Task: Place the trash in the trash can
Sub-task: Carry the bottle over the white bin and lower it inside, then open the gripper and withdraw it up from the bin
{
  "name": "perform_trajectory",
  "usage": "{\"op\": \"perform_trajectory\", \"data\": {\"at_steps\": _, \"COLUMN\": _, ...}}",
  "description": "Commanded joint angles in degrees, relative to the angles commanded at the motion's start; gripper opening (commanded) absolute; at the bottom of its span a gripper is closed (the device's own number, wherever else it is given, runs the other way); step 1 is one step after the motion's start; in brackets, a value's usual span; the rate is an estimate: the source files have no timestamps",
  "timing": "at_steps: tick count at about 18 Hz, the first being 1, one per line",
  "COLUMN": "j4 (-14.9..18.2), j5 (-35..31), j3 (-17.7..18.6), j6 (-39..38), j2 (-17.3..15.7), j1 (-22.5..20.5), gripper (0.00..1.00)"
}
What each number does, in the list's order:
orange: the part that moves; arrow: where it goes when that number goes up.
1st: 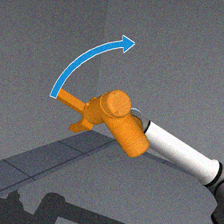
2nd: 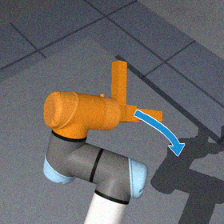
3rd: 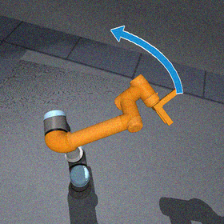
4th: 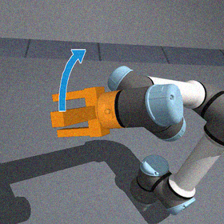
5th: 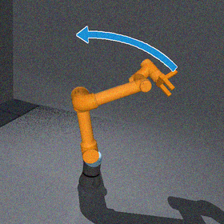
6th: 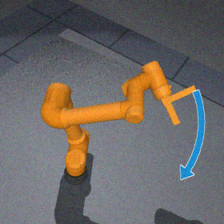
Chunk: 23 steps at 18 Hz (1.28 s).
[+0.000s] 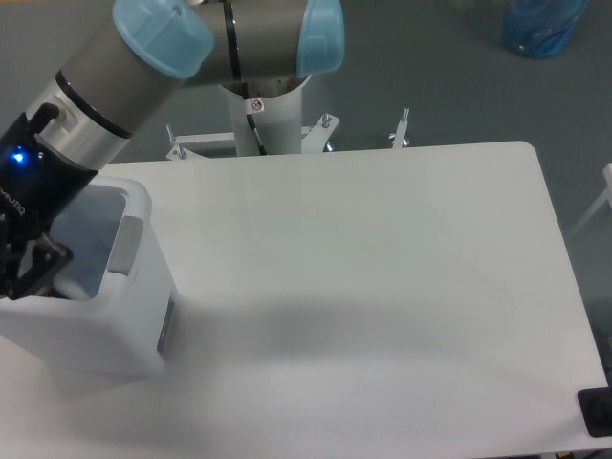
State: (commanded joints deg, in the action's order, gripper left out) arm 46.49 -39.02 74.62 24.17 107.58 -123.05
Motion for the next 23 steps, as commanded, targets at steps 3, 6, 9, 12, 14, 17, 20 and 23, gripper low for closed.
{"op": "perform_trajectory", "data": {"at_steps": 3, "j4": 0.00, "j5": 0.00, "j3": 0.44, "j6": 0.00, "j2": 0.00, "j1": -2.01, "gripper": 1.00}}
{"op": "perform_trajectory", "data": {"at_steps": 6, "j4": 0.09, "j5": 0.00, "j3": 0.53, "j6": 0.09, "j2": -0.09, "j1": -5.09, "gripper": 1.00}}
{"op": "perform_trajectory", "data": {"at_steps": 9, "j4": 0.18, "j5": -0.17, "j3": 0.96, "j6": 0.18, "j2": -0.09, "j1": -8.34, "gripper": 1.00}}
{"op": "perform_trajectory", "data": {"at_steps": 12, "j4": 0.26, "j5": -0.18, "j3": 1.23, "j6": 0.52, "j2": 0.00, "j1": -12.56, "gripper": 1.00}}
{"op": "perform_trajectory", "data": {"at_steps": 14, "j4": 0.26, "j5": -0.61, "j3": 1.23, "j6": 2.54, "j2": 0.00, "j1": -15.63, "gripper": 1.00}}
{"op": "perform_trajectory", "data": {"at_steps": 17, "j4": 0.61, "j5": -1.49, "j3": 1.06, "j6": 7.28, "j2": 0.09, "j1": -19.32, "gripper": 1.00}}
{"op": "perform_trajectory", "data": {"at_steps": 20, "j4": 2.19, "j5": -5.00, "j3": 1.23, "j6": 11.68, "j2": 0.00, "j1": -22.06, "gripper": 1.00}}
{"op": "perform_trajectory", "data": {"at_steps": 23, "j4": 3.25, "j5": -6.76, "j3": 0.70, "j6": 13.62, "j2": 1.05, "j1": -23.12, "gripper": 1.00}}
